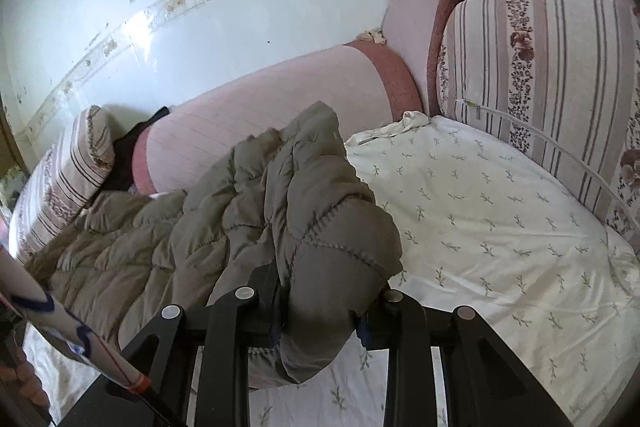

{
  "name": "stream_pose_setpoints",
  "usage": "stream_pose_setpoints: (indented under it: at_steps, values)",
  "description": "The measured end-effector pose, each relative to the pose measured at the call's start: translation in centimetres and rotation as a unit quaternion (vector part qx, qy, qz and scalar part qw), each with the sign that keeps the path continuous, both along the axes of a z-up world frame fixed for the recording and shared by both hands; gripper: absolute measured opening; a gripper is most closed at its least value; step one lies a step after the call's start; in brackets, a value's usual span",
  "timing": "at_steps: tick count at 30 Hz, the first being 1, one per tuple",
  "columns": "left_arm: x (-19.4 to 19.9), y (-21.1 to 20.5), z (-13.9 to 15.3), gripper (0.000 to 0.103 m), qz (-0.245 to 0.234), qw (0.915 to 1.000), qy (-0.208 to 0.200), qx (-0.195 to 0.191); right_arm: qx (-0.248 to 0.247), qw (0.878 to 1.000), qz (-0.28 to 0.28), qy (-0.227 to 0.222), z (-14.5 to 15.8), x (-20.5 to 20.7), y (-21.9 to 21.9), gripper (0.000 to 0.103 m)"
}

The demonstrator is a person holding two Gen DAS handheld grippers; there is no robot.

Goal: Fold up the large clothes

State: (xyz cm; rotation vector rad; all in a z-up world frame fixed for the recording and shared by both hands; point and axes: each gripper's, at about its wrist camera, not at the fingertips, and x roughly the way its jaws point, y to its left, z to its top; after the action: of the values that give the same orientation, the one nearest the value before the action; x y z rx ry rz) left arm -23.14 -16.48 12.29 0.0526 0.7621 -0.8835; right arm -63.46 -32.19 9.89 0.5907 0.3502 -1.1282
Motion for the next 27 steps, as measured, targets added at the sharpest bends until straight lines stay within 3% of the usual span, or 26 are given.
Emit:
stream_pose_setpoints:
  at_steps: [7,12,17,20,22,24,25,27]
  values:
    - [-2.5,5.7,0.5,0.038,0.003,0.9999,0.012,-0.007,0.001,1.0,0.005,-0.019,1.2,-2.5,4.9,0.029]
    - [-4.3,10.2,-1.0,0.039,0.005,0.9997,0.023,0.0,0.025,0.999,0.007,-0.036,-0.4,-4.8,8.8,0.029]
    - [-5.4,12.0,-4.0,0.043,-0.006,0.9989,0.024,0.039,0.066,0.997,-0.001,-0.036,-3.3,-6.2,10.0,0.03]
    - [-5.2,11.8,-6.0,0.052,-0.007,0.9971,0.026,0.071,0.121,0.992,-0.009,-0.037,-6.2,-6.7,9.0,0.033]
    - [-4.3,11.7,-7.1,0.062,-0.002,0.9955,0.048,0.082,0.151,0.987,-0.019,-0.053,-7.5,-7.3,8.4,0.038]
    - [-3.3,12.2,-7.5,0.082,0.022,0.9947,0.061,0.081,0.188,0.978,-0.026,-0.084,-8.8,-8.4,7.8,0.046]
    - [-2.9,12.6,-7.6,0.083,0.036,0.9944,0.061,0.079,0.2,0.975,-0.028,-0.098,-9.1,-8.9,7.6,0.048]
    - [-2.0,13.7,-7.6,0.084,0.055,0.9937,0.073,0.065,0.219,0.966,-0.036,-0.132,-9.6,-10.2,7.6,0.061]
